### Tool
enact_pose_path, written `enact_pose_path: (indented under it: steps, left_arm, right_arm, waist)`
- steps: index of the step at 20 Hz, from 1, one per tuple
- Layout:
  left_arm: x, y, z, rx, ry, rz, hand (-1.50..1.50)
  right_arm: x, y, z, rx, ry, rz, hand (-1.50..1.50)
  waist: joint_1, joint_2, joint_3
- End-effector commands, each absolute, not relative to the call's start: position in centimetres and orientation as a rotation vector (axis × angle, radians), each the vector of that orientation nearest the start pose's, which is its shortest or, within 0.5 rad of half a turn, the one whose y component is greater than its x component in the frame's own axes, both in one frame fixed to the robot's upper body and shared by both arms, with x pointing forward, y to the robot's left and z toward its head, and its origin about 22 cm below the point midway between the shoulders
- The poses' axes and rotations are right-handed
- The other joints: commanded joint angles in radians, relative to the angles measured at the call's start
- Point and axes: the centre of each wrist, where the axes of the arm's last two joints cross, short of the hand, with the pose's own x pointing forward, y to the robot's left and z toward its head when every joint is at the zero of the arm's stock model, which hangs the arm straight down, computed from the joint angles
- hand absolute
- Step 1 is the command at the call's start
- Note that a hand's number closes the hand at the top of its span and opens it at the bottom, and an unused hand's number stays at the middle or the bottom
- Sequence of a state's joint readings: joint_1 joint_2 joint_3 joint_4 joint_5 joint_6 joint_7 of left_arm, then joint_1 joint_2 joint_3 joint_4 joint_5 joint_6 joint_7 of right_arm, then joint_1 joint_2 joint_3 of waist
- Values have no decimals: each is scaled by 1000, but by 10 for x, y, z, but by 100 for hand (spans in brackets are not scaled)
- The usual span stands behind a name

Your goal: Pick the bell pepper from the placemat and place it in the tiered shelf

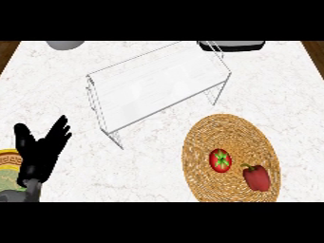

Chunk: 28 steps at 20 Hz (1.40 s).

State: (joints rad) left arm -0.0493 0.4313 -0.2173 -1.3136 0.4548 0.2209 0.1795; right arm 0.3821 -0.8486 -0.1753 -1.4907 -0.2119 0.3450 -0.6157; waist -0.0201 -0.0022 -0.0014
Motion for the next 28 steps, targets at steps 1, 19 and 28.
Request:
enact_pose_path:
  steps: [1, 19, 28]
  left_arm:
    - [241, 293, -36, 109, -1121, 54, 0]
    - [250, 297, -19, 94, -1115, 39, 0]
    - [234, 305, -24, 90, -1116, 52, 0]
  right_arm:
    - [140, -444, 87, -265, -1565, 749, -150]
    - [163, -299, 114, -565, -1237, 790, -150]
    - [160, -289, 71, -636, -1160, 777, -150]
  waist:
    - [3, -1, -1]
    - [26, 2, 1]
    - [21, 1, 1]
